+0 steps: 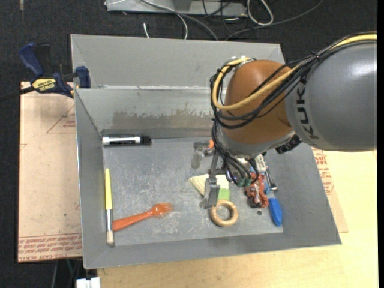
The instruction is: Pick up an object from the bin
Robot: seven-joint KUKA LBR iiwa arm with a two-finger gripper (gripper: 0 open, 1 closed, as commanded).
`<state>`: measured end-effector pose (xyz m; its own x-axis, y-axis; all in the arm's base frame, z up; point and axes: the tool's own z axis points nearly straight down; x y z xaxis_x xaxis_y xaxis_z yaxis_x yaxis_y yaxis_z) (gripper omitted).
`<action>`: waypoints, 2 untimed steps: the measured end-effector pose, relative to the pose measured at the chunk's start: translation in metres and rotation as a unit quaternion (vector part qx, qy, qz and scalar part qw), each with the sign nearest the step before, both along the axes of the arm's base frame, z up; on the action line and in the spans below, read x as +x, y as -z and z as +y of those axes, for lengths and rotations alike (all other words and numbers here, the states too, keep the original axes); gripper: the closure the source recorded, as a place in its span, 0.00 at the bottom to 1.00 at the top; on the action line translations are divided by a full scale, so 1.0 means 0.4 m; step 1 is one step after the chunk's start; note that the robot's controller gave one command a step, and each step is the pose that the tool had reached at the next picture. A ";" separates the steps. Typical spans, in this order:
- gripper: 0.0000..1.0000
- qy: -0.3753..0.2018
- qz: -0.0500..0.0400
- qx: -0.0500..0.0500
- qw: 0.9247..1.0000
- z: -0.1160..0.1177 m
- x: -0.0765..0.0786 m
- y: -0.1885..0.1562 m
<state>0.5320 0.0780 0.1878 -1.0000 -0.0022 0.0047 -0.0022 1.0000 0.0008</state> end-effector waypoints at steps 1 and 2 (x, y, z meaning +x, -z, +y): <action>0.00 0.001 -0.003 0.000 1.000 -0.001 0.004 -0.006; 0.00 -0.025 -0.005 0.000 1.000 -0.156 0.037 0.222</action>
Offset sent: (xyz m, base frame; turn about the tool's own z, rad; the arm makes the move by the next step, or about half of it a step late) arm 0.0161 -0.0820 -0.1178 -0.0648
